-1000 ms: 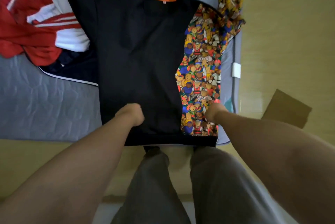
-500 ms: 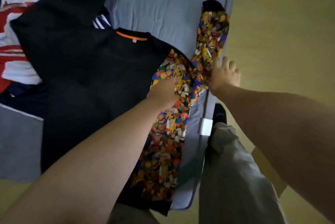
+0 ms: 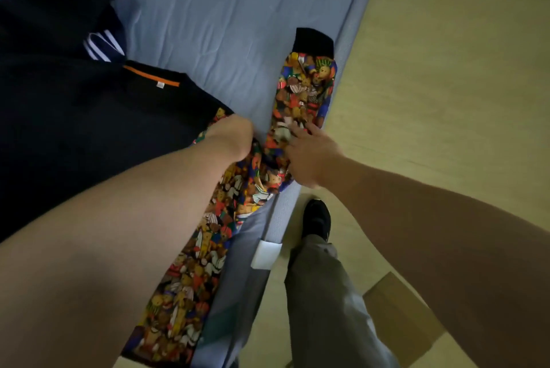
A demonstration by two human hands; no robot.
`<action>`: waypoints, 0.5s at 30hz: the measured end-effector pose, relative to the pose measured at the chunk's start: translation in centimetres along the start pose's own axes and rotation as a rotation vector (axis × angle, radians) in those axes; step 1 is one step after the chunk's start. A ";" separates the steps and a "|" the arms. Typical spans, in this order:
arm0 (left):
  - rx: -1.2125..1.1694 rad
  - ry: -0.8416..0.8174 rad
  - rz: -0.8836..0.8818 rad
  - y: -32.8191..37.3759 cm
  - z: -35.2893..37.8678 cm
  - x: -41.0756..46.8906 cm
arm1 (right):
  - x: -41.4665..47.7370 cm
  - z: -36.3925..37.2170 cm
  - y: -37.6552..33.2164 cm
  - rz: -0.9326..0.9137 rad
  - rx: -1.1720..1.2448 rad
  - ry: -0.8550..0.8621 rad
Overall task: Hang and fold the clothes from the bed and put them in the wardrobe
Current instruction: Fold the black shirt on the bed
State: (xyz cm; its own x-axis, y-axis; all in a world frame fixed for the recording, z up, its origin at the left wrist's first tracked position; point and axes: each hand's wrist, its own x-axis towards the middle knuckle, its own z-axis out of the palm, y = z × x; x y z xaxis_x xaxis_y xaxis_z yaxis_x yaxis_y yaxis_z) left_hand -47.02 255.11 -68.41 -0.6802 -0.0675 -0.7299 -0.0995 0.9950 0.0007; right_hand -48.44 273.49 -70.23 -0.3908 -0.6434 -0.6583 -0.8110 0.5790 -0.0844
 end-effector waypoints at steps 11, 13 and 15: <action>-1.042 0.124 -0.232 -0.2 7.4 0.5 | -6.9 1.5 -2.5 0.574 1.341 -0.515; -1.110 0.203 -0.219 -0.1 9.2 -1.7 | -7.7 1.9 -3.2 0.546 1.583 -0.729; -1.203 0.251 -0.248 -0.6 10.9 -4.6 | -8.5 1.7 -4.2 0.482 1.743 -0.821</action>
State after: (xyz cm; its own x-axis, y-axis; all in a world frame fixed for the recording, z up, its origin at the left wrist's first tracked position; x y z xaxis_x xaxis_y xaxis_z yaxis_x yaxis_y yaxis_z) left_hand -35.88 255.64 -72.49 -0.6544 -0.3870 -0.6496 -0.7537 0.2648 0.6015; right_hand -40.92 277.38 -65.58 0.2626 -0.2628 -0.9284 0.7069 0.7073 -0.0003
